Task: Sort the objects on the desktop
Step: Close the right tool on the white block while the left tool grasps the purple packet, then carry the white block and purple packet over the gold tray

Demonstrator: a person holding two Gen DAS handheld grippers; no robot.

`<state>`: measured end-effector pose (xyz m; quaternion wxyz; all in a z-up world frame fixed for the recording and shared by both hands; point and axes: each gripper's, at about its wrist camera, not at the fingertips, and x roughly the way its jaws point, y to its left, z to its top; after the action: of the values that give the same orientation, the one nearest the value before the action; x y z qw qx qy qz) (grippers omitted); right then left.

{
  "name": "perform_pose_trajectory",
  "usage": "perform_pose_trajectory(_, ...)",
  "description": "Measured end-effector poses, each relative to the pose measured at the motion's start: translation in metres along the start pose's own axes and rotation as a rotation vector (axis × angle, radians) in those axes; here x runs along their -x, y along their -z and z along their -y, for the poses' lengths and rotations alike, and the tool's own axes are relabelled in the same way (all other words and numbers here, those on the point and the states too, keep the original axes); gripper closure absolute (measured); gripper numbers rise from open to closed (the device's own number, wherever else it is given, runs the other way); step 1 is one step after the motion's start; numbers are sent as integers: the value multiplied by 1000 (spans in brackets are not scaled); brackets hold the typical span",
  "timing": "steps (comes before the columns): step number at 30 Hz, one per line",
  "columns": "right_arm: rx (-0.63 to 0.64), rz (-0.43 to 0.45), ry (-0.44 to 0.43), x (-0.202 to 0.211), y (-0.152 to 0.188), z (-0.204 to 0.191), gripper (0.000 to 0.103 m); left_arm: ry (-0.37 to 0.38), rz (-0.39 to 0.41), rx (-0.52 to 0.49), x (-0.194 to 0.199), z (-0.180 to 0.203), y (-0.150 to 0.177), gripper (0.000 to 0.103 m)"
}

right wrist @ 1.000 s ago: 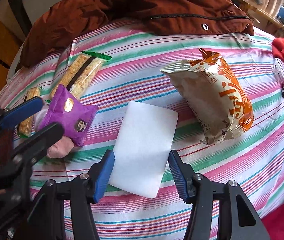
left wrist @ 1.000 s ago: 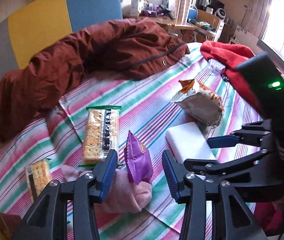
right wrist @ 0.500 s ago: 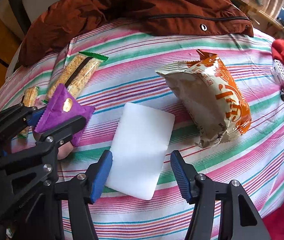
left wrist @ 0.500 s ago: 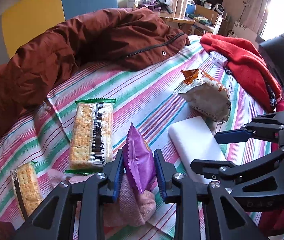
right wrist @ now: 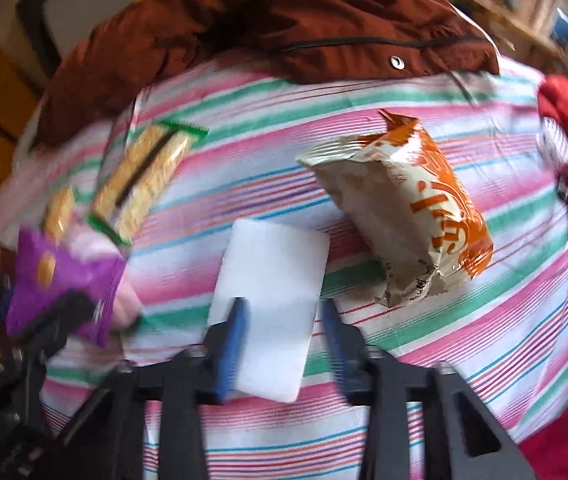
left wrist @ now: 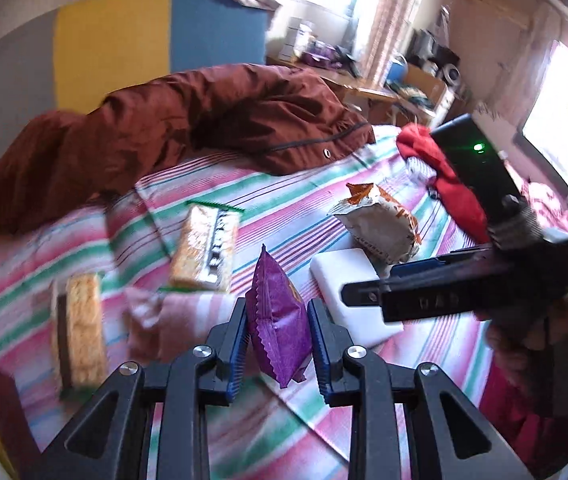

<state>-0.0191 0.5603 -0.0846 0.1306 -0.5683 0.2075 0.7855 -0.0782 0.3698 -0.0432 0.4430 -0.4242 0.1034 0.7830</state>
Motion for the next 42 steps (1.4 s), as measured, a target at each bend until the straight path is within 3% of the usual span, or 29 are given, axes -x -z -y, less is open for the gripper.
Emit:
perform_pose_trajectory(1,-16,3,-21,-1,1,2,23,-6,4,11,5,-1,4,75)
perform_pose_trajectory(5,-22,2,-58,-5,1,-2,23,-18,27,58,27,-5,22,74)
perform_pose_trajectory(7,18,-5,7,-11,3,-6,24,-26,32,70,34,-6,29,74)
perform_pose_trajectory(8,36,-15,39,-17,5,-11,34,-34,36,72,38,-6,33,74)
perform_pose_trajectory(10,65,-19,44,-20,7,-16,45,-42,45,82,48,-8,42,74)
perform_pose_trajectory(13,101,-12,44,-15,11,-24,47,-52,59,109,64,-13,54,74)
perform_pose_trajectory(20,220,121,-71,20,21,-55,47,-110,105,203,113,-42,83,74)
perform_pose_trajectory(30,361,295,-146,49,31,-100,46,-237,214,370,191,-102,132,74)
perform_pose_trajectory(36,437,285,-211,56,46,-138,46,-326,247,479,223,-148,161,74)
perform_pose_trajectory(42,552,257,-317,73,80,-200,45,-399,243,545,237,-181,183,73)
